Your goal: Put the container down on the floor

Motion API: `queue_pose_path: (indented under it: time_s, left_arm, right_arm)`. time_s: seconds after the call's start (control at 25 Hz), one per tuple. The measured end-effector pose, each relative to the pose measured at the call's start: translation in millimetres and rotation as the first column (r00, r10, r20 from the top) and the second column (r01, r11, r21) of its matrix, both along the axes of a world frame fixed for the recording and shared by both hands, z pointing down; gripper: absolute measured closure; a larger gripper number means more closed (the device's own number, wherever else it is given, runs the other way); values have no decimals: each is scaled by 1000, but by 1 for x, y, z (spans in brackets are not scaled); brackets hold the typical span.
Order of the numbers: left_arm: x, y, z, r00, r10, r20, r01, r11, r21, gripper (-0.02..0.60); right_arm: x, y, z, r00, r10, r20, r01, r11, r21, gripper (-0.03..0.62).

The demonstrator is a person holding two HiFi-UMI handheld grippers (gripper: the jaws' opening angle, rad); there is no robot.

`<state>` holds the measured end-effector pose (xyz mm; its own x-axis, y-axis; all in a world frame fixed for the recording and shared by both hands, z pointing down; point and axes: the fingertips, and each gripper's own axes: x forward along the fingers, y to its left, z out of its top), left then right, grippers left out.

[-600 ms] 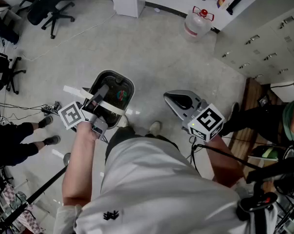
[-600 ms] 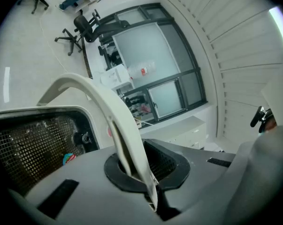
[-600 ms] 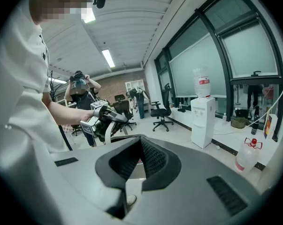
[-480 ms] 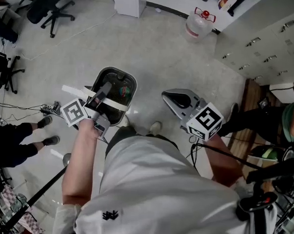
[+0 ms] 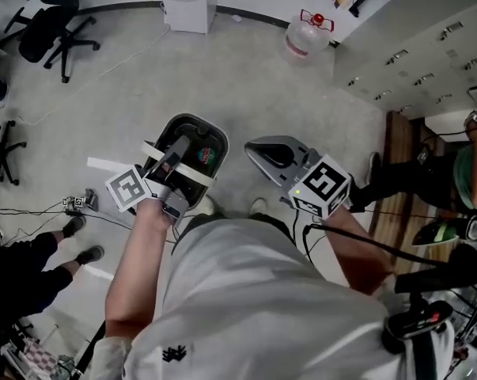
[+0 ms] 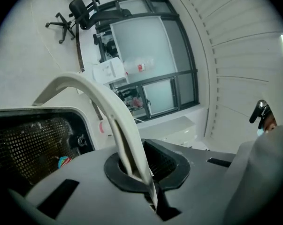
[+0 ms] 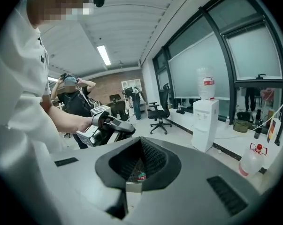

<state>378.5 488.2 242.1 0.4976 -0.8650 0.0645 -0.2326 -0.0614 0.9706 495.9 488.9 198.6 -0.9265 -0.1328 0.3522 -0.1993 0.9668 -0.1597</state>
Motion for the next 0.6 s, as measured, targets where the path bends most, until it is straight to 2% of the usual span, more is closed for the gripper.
queue_pose_path:
  time_s: [0.4, 0.6]
  left_arm:
    - [-58, 1, 22, 996, 87, -11, -87, 996, -22, 575]
    - [-97, -10, 37, 997, 75, -27, -76, 996, -44, 575]
  right_arm:
    - [-62, -2, 16, 996, 84, -29, -84, 996, 9, 577]
    - [-98, -17, 23, 998, 51, -34, -51, 999, 1, 576]
